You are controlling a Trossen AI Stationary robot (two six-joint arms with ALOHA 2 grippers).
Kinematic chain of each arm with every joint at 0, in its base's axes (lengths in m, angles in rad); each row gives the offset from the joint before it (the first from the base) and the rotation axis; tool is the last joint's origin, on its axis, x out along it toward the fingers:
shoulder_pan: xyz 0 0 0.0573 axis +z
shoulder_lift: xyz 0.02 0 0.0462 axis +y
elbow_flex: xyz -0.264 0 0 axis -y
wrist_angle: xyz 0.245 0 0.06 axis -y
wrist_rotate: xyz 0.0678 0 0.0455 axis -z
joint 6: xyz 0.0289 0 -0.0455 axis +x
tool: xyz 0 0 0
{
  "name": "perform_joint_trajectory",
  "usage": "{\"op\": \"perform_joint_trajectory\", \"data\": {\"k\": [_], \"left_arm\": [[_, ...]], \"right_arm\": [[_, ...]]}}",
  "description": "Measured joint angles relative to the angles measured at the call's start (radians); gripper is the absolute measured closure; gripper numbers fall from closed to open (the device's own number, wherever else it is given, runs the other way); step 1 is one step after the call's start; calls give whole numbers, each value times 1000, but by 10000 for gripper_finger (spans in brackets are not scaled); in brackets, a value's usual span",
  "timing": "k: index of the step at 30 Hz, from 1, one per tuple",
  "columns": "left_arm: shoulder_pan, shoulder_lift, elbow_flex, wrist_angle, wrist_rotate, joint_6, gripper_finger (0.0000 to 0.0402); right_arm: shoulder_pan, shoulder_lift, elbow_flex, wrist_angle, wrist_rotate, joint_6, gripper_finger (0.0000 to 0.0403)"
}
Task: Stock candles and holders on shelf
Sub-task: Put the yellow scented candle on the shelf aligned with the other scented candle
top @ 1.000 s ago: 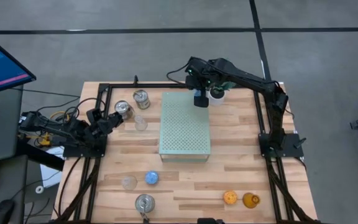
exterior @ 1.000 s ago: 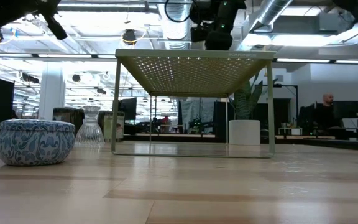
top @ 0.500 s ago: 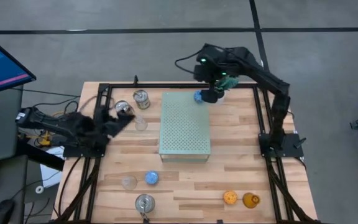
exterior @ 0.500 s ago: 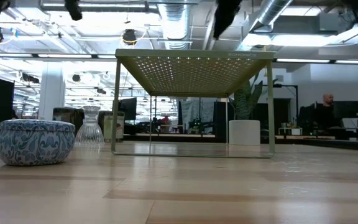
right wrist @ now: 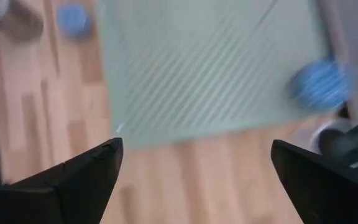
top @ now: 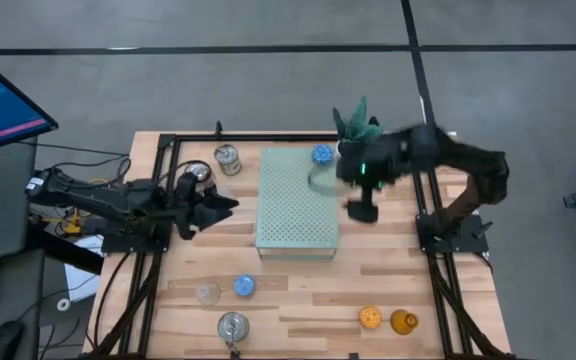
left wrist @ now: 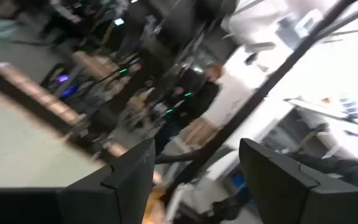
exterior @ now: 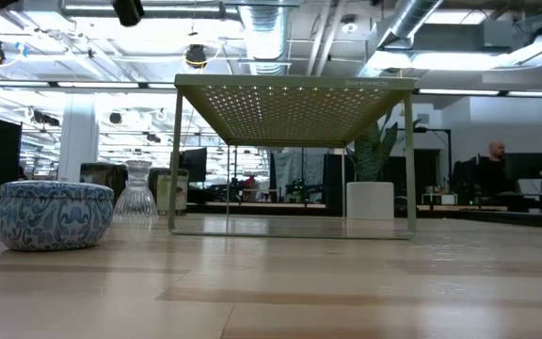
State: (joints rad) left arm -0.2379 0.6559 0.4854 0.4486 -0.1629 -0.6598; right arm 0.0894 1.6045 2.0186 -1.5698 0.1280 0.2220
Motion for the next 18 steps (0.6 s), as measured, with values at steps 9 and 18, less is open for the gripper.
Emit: {"op": "perform_joint_trajectory", "data": {"k": [9,18], "left_arm": [[0,-190,1,-10,20,11,175],[0,-326,0,-177,87,34,196]], "right_arm": [[350,-131,-465,34,-36,492,3],[570,-38,-639,328,-107,625,3]]}}
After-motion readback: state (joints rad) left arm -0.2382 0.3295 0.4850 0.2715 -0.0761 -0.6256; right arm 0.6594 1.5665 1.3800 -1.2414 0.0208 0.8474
